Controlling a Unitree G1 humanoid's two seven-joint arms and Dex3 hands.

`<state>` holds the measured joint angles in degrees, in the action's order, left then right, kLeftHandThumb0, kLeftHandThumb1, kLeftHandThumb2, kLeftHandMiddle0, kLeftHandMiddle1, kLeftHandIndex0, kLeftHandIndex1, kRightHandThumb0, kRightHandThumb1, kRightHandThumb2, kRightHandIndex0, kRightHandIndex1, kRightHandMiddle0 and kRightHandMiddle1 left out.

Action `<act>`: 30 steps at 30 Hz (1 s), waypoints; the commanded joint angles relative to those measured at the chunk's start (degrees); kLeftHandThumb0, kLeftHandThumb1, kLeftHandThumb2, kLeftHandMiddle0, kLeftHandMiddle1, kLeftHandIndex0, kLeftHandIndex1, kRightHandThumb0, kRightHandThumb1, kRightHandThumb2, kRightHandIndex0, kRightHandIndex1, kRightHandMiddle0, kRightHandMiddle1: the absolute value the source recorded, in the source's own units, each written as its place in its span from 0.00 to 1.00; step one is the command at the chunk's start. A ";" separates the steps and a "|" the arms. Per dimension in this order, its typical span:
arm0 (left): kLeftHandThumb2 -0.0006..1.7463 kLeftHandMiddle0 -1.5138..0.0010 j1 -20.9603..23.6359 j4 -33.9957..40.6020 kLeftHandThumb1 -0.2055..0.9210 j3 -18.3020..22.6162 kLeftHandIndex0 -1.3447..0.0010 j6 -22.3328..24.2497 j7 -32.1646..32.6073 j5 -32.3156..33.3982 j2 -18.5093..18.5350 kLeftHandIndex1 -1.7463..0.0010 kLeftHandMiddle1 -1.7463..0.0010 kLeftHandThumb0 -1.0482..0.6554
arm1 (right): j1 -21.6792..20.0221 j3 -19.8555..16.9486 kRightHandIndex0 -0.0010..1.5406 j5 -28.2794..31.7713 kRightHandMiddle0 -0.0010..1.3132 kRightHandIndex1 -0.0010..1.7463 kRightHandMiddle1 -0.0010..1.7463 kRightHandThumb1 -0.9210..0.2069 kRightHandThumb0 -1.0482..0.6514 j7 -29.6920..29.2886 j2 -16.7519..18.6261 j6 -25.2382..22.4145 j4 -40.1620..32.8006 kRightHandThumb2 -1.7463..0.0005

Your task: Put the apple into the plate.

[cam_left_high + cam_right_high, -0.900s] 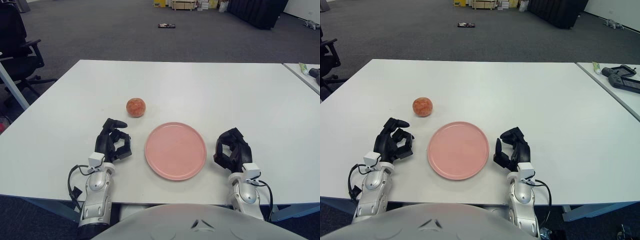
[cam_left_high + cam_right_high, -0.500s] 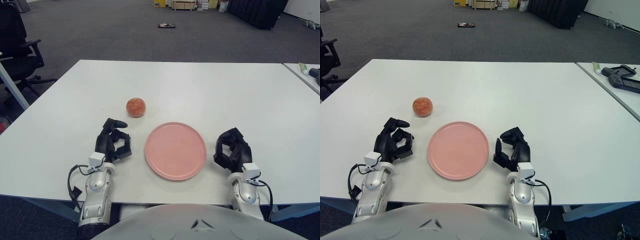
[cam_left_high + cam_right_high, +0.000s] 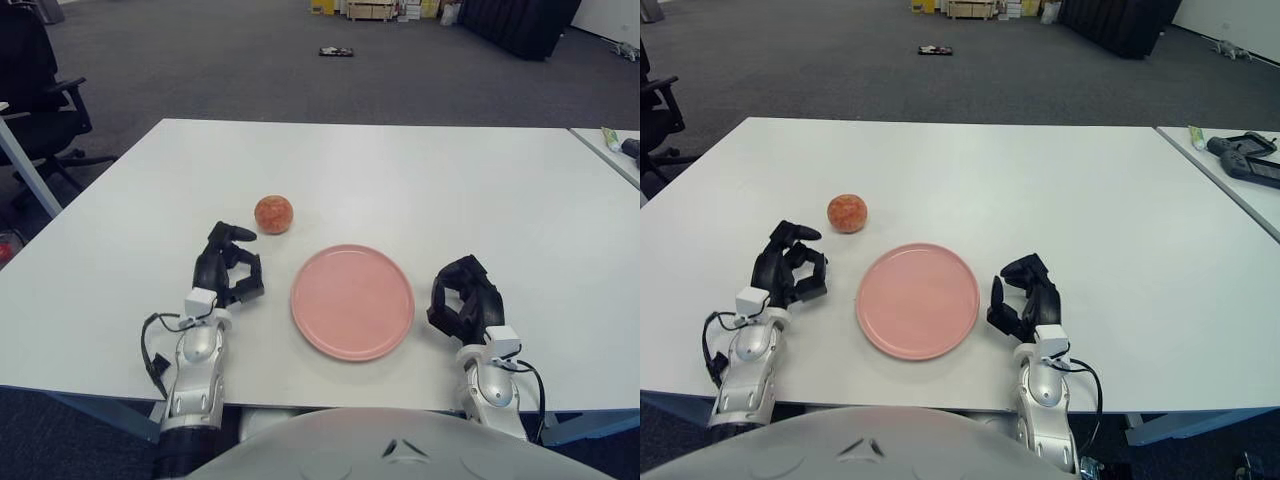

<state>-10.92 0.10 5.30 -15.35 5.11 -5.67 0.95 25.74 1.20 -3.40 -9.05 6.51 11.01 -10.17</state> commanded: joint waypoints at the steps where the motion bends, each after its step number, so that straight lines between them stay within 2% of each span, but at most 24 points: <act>1: 0.60 0.58 1.81 0.00 0.60 -0.57 0.76 -1.66 2.05 -2.87 0.42 0.00 0.18 0.61 | -0.89 -0.42 0.73 0.19 0.36 1.00 1.00 0.37 0.37 -0.16 0.07 0.64 0.34 0.37; 4: 0.35 0.67 2.62 1.01 0.86 -1.52 0.82 -2.42 2.96 -5.04 0.50 0.00 0.23 0.61 | -0.89 -0.42 0.73 0.11 0.36 1.00 1.00 0.37 0.37 -0.17 0.03 0.73 0.41 0.37; 5: 0.34 0.72 3.13 1.31 0.89 -1.78 0.83 -2.71 2.54 -5.48 1.08 0.00 0.23 0.57 | -0.87 -0.40 0.73 -0.04 0.36 1.00 1.00 0.37 0.37 -0.22 0.00 0.74 0.46 0.37; 6: 0.33 0.80 3.49 1.48 0.93 -1.95 0.84 -2.93 2.25 -5.81 1.50 0.00 0.24 0.51 | -0.86 -0.40 0.73 -0.13 0.36 1.00 1.00 0.37 0.37 -0.25 -0.02 0.75 0.49 0.37; 7: 0.32 0.87 5.17 -1.02 0.96 -1.73 0.85 -4.49 1.46 -6.18 3.35 0.00 0.26 0.48 | -0.84 -0.42 0.73 -0.26 0.36 1.00 1.00 0.37 0.37 -0.35 -0.02 0.60 0.46 0.37; 8: 0.34 0.90 6.32 -3.02 0.92 -1.50 0.88 -5.64 0.94 -6.36 4.67 0.08 0.32 0.44 | -0.84 -0.43 0.73 -0.33 0.36 1.00 1.00 0.37 0.37 -0.41 -0.02 0.49 0.43 0.37; 10: 0.43 0.96 8.76 -6.90 0.80 -1.24 0.95 -8.42 0.60 -6.81 6.74 0.34 0.53 0.34 | -0.84 -0.49 0.73 -0.41 0.36 1.00 1.00 0.37 0.37 -0.45 -0.03 0.30 0.40 0.37; 11: 0.44 0.97 9.55 -8.29 0.78 -1.30 0.96 -9.91 0.66 -7.26 7.53 0.38 0.57 0.32 | -0.87 -0.53 0.73 -0.35 0.36 1.00 1.00 0.37 0.37 -0.42 -0.05 0.29 0.43 0.37; 13: 0.45 0.99 10.26 -9.99 0.73 -1.71 0.98 -12.24 1.35 -8.72 8.74 0.57 0.76 0.24 | -0.95 -0.62 0.73 -0.25 0.36 1.00 1.00 0.38 0.37 -0.32 -0.13 0.48 0.62 0.37; 16: 0.43 1.00 10.80 -11.09 0.72 -2.40 0.99 -13.84 2.93 -11.29 9.81 0.76 0.92 0.17 | -1.06 -0.70 0.74 -0.17 0.37 1.00 1.00 0.39 0.36 -0.16 -0.29 0.82 0.86 0.36; 20: 0.37 1.00 12.99 -11.44 0.76 -3.75 1.00 -11.84 6.76 -17.41 10.34 0.92 0.98 0.10 | -1.11 -0.77 0.74 -0.20 0.37 1.00 1.00 0.39 0.36 0.01 -0.49 1.06 1.05 0.36; 22: 0.33 1.00 13.93 -11.31 0.80 -4.46 1.00 -10.48 8.57 -20.15 10.31 0.96 0.99 0.06 | -1.05 -0.81 0.74 -0.19 0.37 1.00 1.00 0.39 0.36 0.12 -0.59 0.86 0.97 0.36; 30: 0.20 1.00 17.37 -14.69 0.93 -6.27 1.00 -9.18 10.37 -22.24 10.95 1.00 1.00 0.01 | -1.20 -1.08 0.74 0.00 0.38 1.00 1.00 0.40 0.36 0.37 -0.76 0.43 1.00 0.35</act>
<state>3.68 -12.62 -0.34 -25.16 14.55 -27.21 11.18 25.64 0.38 -3.62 -8.91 5.96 11.15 -9.53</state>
